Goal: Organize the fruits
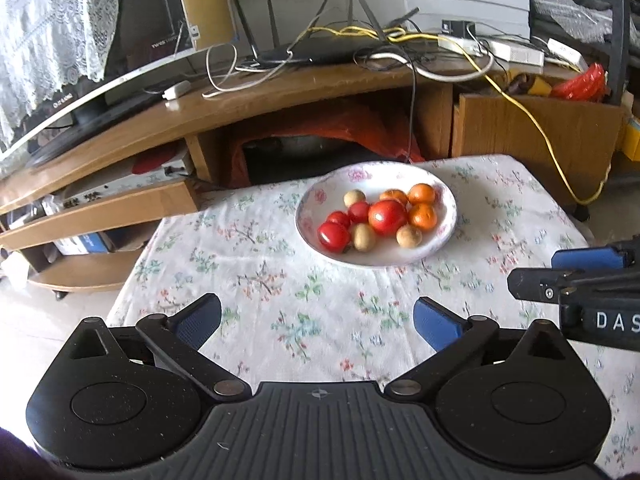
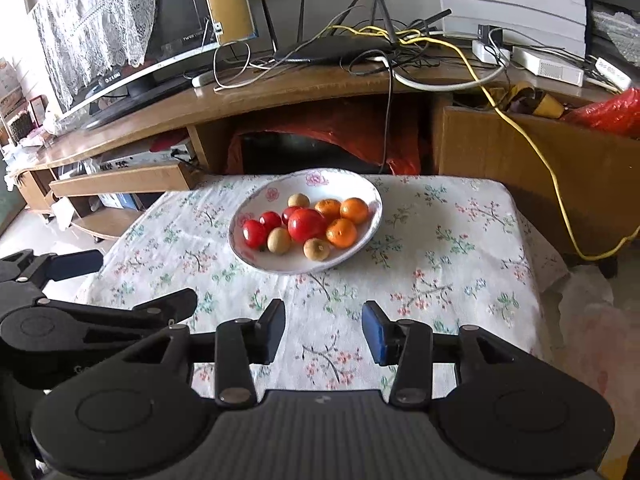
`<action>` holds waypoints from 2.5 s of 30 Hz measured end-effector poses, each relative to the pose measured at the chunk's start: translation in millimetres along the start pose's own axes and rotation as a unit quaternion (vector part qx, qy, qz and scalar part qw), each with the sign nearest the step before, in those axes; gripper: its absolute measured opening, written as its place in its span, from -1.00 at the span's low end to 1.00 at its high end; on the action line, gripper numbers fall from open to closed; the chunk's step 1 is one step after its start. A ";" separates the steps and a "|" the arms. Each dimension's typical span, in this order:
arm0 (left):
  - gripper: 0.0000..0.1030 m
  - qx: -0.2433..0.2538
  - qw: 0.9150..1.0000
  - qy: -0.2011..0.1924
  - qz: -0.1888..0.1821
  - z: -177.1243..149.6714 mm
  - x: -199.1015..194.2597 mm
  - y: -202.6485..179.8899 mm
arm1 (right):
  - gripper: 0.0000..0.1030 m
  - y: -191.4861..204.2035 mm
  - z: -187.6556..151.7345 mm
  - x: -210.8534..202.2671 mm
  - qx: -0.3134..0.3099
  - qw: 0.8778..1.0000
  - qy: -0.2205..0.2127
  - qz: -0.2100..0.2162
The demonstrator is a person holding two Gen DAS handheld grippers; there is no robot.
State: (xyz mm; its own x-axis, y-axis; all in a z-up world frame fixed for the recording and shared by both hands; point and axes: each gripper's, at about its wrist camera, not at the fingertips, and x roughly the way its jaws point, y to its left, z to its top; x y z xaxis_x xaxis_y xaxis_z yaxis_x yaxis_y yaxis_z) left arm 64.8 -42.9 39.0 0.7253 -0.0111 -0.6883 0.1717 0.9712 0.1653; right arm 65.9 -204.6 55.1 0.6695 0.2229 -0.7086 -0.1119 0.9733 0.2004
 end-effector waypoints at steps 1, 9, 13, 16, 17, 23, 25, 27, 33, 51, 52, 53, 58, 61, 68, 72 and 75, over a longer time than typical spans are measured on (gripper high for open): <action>1.00 -0.001 1.000 0.003 -0.004 -1.7 -0.4 0.0 | -0.19 0.1 -2.3 -1.1 0.001 1.000 0.002 -0.002; 1.00 -0.012 0.999 0.029 -0.021 -17.6 -6.0 -1.4 | -0.19 5.0 -20.0 -11.3 -0.005 1.000 0.012 -0.015; 1.00 -0.018 0.999 0.035 -0.028 -23.1 -8.9 -0.4 | -0.19 9.4 -27.3 -17.1 -0.015 1.000 0.011 -0.023; 1.00 -0.027 0.998 0.041 -0.034 -26.8 -11.2 0.3 | -0.18 10.3 -30.8 -20.4 -0.014 1.000 0.010 -0.025; 1.00 -0.029 0.998 0.044 -0.036 -27.6 -11.2 0.6 | -0.18 10.2 -31.6 -21.2 -0.013 1.000 0.010 -0.025; 1.00 -0.034 0.997 0.051 -0.040 -35.2 -13.9 1.9 | -0.18 12.2 -39.6 -24.6 -0.013 0.999 0.016 -0.026; 1.00 -0.034 0.997 0.052 -0.038 -37.0 -15.4 1.6 | -0.18 13.5 -42.2 -25.3 -0.013 0.999 0.018 -0.025; 1.00 -0.035 0.997 0.052 -0.036 -38.7 -17.4 2.0 | -0.18 14.7 -44.1 -26.3 -0.014 0.999 0.018 -0.025; 1.00 -0.037 0.997 0.059 -0.038 -43.3 -18.8 3.5 | -0.18 17.9 -48.4 -29.4 -0.017 0.999 0.018 -0.022; 1.00 -0.049 0.995 0.078 -0.040 -58.4 -20.1 3.4 | -0.18 23.5 -58.3 -31.0 -0.018 0.999 0.027 -0.017; 1.00 -0.050 0.995 0.078 -0.036 -59.3 -20.1 3.9 | -0.18 23.8 -59.4 -31.4 -0.017 0.999 0.028 -0.018; 1.00 -0.052 0.995 0.079 -0.033 -59.9 -19.8 5.1 | -0.18 23.8 -60.1 -32.0 -0.017 0.999 0.028 -0.019; 1.00 -0.059 0.995 0.073 -0.027 -59.7 -22.9 9.9 | -0.18 22.5 -64.2 -34.8 -0.010 0.999 0.031 -0.022; 1.00 -0.057 0.996 0.071 -0.027 -60.3 -25.2 8.7 | -0.18 24.5 -66.8 -35.1 -0.012 0.999 0.034 -0.021; 1.00 -0.052 0.996 0.072 -0.031 -63.8 -28.9 6.1 | -0.18 28.0 -71.6 -38.5 -0.012 0.999 0.037 -0.015; 1.00 -0.051 0.996 0.071 -0.033 -64.6 -30.3 5.6 | -0.18 29.8 -74.2 -39.3 -0.014 0.999 0.040 -0.014; 1.00 -0.051 0.996 0.072 -0.033 -65.0 -30.6 5.3 | -0.18 30.3 -75.4 -40.2 -0.013 0.999 0.040 -0.013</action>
State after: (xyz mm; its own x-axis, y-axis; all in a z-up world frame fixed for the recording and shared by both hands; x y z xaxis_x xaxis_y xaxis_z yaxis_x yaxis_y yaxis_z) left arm 0.2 -21.9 15.0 0.6105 -0.0480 -0.7905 0.1418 0.9887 0.0495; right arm -19.8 -180.0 38.7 0.6119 0.1996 -0.7653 -0.1147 0.9798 0.1639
